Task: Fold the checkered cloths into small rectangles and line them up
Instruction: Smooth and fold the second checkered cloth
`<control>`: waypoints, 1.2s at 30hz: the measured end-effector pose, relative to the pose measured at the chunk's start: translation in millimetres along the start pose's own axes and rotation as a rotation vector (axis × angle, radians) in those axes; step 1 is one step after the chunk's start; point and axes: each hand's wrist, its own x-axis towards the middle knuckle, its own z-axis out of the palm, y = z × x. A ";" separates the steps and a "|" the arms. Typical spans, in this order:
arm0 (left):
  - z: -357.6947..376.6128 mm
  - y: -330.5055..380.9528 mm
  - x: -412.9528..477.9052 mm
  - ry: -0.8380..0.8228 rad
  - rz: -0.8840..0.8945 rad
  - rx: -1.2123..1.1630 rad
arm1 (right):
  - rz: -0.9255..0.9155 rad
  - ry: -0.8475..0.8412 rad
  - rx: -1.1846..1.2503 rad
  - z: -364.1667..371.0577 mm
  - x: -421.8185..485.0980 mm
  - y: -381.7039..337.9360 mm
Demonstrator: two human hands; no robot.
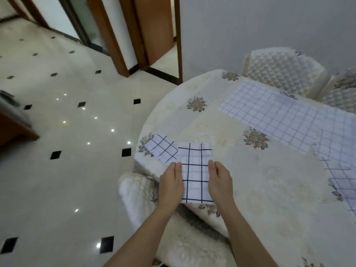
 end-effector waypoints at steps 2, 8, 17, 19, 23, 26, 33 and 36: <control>-28.0 -13.0 0.4 0.092 -0.041 -0.012 | -0.038 -0.087 -0.015 28.3 -4.5 -11.5; -118.6 -48.3 1.6 0.324 -0.109 0.014 | -0.148 -0.285 -0.027 117.0 -26.5 -55.6; -257.5 -140.6 32.9 0.533 -0.247 -0.083 | -0.263 -0.485 -0.116 286.4 -58.2 -110.9; -294.0 -164.8 47.3 0.546 -0.257 -0.106 | -0.268 -0.497 -0.137 333.1 -64.0 -125.0; -373.2 -207.2 81.3 0.555 -0.280 -0.088 | -0.245 -0.514 -0.154 422.0 -77.4 -158.6; -421.5 -223.8 106.2 0.556 -0.278 -0.076 | -0.236 -0.529 -0.134 471.3 -82.3 -184.0; -479.4 -241.3 158.8 0.523 -0.276 -0.074 | -0.206 -0.503 -0.149 537.7 -70.2 -216.8; -492.7 -246.6 186.4 0.522 -0.264 -0.062 | -0.200 -0.486 -0.130 560.7 -55.9 -228.4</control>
